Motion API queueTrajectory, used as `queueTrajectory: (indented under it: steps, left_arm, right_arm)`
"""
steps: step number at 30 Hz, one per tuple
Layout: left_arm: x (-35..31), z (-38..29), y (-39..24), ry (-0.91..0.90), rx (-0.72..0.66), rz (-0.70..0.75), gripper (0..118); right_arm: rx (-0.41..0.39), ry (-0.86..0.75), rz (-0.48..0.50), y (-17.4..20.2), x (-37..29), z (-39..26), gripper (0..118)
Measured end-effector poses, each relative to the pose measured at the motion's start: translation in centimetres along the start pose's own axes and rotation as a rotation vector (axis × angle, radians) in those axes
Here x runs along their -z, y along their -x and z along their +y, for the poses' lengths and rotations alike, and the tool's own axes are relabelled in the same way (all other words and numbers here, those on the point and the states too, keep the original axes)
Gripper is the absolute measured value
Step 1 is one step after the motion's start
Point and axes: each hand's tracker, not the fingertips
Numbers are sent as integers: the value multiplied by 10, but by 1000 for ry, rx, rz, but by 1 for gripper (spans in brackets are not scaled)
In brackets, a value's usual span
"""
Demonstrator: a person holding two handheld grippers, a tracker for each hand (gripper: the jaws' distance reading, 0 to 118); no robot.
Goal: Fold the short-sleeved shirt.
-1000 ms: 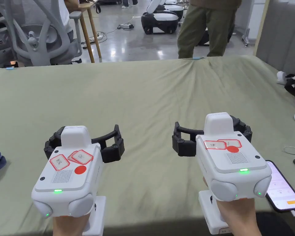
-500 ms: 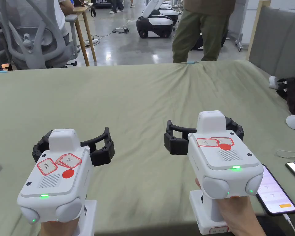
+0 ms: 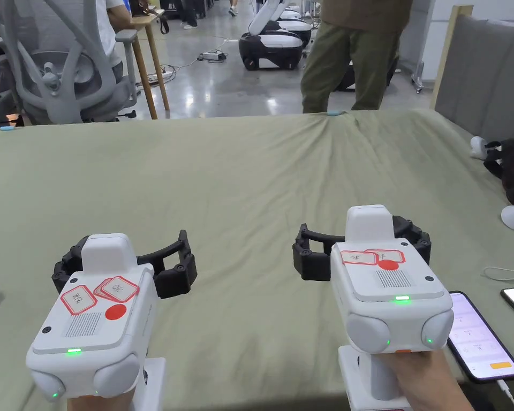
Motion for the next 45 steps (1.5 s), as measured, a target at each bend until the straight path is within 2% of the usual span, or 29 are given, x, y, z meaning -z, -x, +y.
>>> queueTrajectory:
  steps: [5,7,10,12,14,17,19,22,25,30,40,45]
  left_arm:
    - [-2,0,1,1,-4,4,118]
    - [-3,1,1,1,-4,4,118]
    - [-3,2,0,-1,-3,5,118]
    - [-3,2,0,-2,-2,4,118]
    - [-1,1,0,-1,-2,-1,118]
    - [0,0,-1,-3,2,-6,118]
    - [0,0,-2,-5,6,-9,118]
    - [4,-4,-1,-3,9,-10,118]
    - [6,-7,-1,0,12,-12,118]
    - [6,-8,-2,4,16,-11,118]
    - [2,-3,-5,-3,26,-12,118]
    - [0,1,-7,-6,35,-9,118]
  right_arm:
    - [37,-83,105,-7,-4,3,118]
    - [9,-71,93,-7,-2,6,118]
    - [-56,-81,14,-2,-2,7,118]
    - [-43,-63,11,-2,-1,7,118]
    - [6,-63,32,-3,-3,8,118]
    - [128,-49,81,-8,-6,9,118]
    - [168,-97,122,-13,-7,5,118]
    - [111,-84,58,-9,-5,4,118]
    - [83,-142,59,-12,-7,0,118]
    - [29,-124,26,-9,-7,3,118]
    - [-4,-120,23,-7,-3,-1,118]
    - [22,-100,18,-10,-1,0,118]
